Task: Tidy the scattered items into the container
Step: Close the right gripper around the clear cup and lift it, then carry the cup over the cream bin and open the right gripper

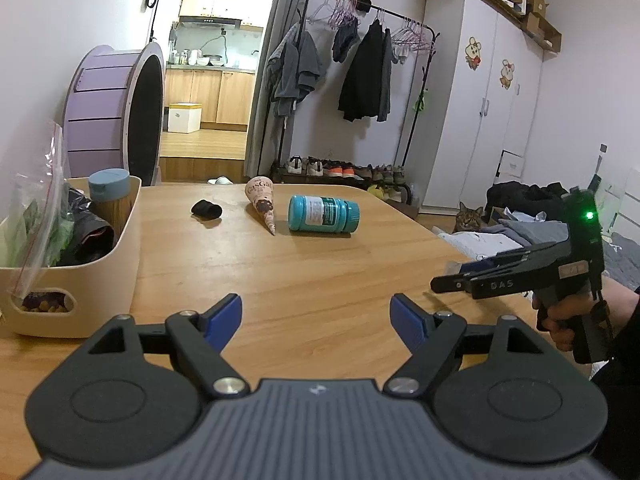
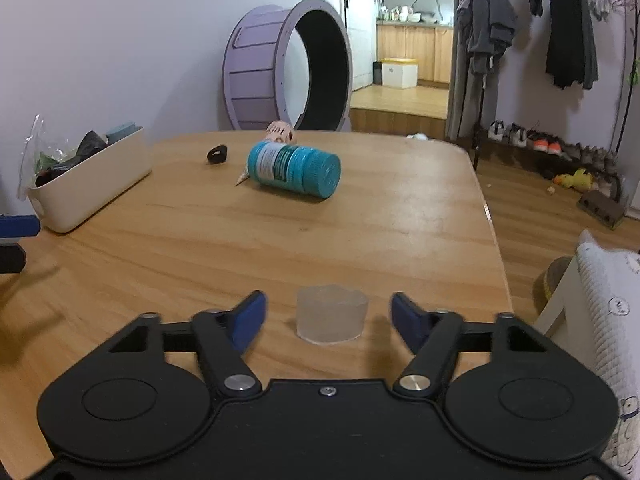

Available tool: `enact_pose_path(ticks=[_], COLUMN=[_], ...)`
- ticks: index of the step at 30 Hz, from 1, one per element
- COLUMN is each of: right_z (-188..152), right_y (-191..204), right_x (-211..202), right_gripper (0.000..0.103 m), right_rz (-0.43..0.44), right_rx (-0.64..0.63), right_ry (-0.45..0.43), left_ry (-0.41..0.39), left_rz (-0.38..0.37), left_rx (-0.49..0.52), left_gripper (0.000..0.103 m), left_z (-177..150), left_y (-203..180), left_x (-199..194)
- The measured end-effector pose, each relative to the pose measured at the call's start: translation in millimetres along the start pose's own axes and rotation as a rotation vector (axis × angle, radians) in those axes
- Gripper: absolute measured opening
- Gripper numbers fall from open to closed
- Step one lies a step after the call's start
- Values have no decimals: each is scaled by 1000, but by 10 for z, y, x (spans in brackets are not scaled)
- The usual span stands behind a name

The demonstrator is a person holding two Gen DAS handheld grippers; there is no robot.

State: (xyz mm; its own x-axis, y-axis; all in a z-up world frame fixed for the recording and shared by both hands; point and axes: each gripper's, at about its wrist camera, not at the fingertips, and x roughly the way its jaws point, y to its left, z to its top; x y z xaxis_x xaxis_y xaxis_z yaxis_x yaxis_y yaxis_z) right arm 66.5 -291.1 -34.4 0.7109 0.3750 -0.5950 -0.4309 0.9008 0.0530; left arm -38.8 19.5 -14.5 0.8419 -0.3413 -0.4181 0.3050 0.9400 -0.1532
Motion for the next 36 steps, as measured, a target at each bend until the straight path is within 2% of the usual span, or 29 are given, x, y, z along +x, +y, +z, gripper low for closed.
enact_pose_path(ticks=[1,3,7,14,22,27,36], right_z=[-8,-15,11,308,995,1269,1571], right_y=[-4,-8,-27,187,895,1387,1944], right_x=[23,22,-29,-155,-90,75,657], right_gripper=[44,33,24,23,23,23,23], right_rz=[-1,-5,37,108,278,385,476], right_rx=[4,8,48,34,-91,-162,-200], right_ry=[12,11,-4,-74,-149,-153,-95], left_ry=[-1,-7,-17,-56,-109,-128,-153], left_rz=[0,1,3,17,94,133,137], left_rx=[0,0,-7,-28,-73,-110,-125], left_gripper=[80,80,80,80,80,80,80], left_z=[-2,4,20,52,77,88,119], left_y=[4,1,33,113,315,489,574], left_x=[-12,-23,-56,-178,-384,-504,-598])
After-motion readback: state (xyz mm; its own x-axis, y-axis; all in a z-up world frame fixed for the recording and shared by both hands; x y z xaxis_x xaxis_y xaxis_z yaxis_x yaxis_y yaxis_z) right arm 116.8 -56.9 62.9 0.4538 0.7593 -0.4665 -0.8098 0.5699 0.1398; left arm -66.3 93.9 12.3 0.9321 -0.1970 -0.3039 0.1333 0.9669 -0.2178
